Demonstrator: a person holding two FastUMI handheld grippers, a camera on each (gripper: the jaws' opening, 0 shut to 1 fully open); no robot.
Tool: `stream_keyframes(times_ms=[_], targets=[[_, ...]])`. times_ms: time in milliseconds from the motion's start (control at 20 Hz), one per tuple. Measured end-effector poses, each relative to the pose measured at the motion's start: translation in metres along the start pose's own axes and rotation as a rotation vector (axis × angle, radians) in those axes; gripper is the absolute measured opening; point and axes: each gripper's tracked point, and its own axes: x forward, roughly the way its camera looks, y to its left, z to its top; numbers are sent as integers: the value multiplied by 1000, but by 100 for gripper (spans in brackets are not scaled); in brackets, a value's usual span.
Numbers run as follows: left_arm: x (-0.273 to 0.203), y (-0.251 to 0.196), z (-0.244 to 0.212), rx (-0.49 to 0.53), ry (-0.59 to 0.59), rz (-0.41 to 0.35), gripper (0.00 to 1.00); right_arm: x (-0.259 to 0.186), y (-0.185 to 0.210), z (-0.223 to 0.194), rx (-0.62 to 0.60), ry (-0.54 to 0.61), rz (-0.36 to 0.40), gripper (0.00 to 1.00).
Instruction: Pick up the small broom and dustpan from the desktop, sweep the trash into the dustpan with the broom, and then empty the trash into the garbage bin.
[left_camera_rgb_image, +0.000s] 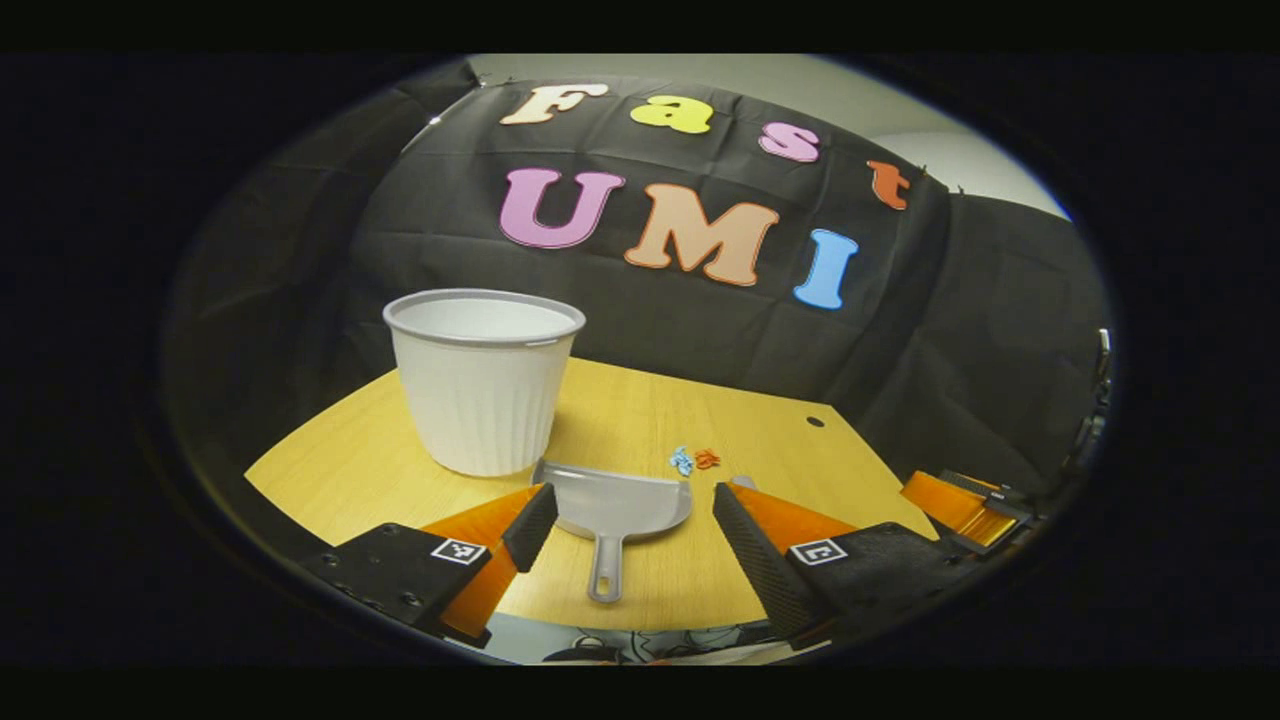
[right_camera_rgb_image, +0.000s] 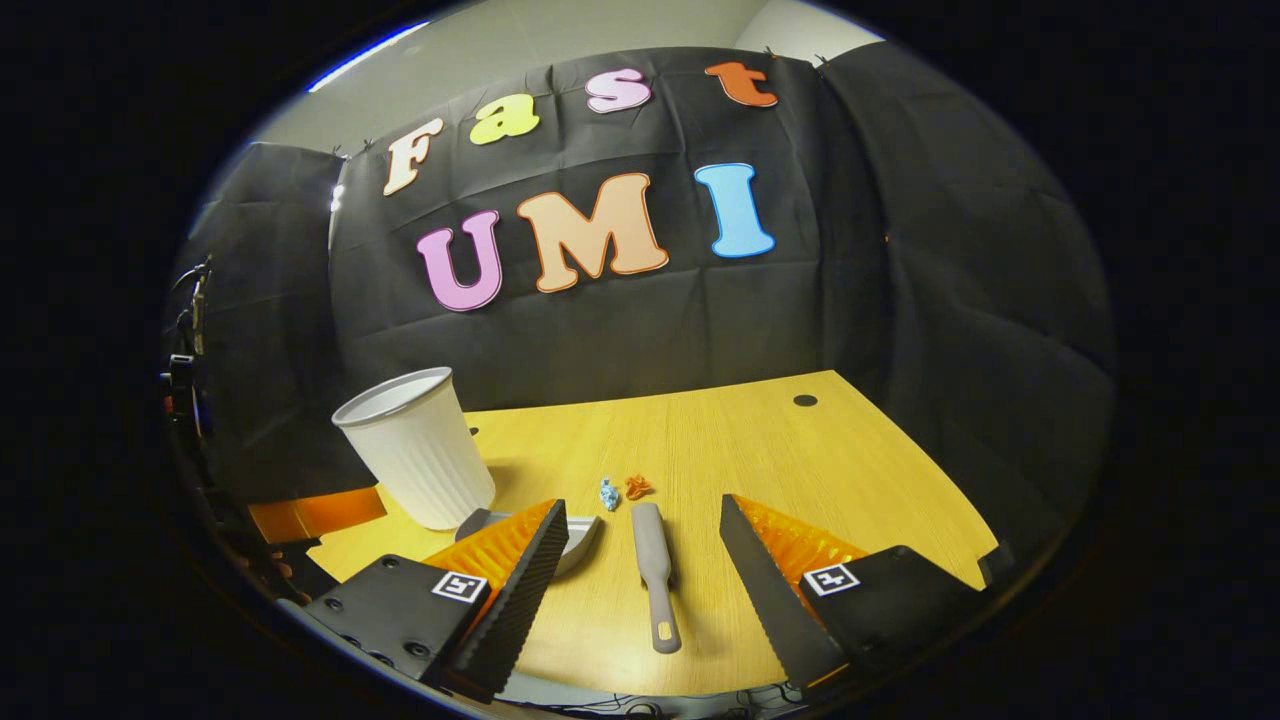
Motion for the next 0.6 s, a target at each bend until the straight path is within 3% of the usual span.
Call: stream_keyframes(times_ms=[400,600], targets=[[15,-6,-32,8,112,-6,94,13,-4,-20,5,85,-7,99],[41,-4,-69,65,247,1,94,37,-5,-68,-30,251,2,98]])
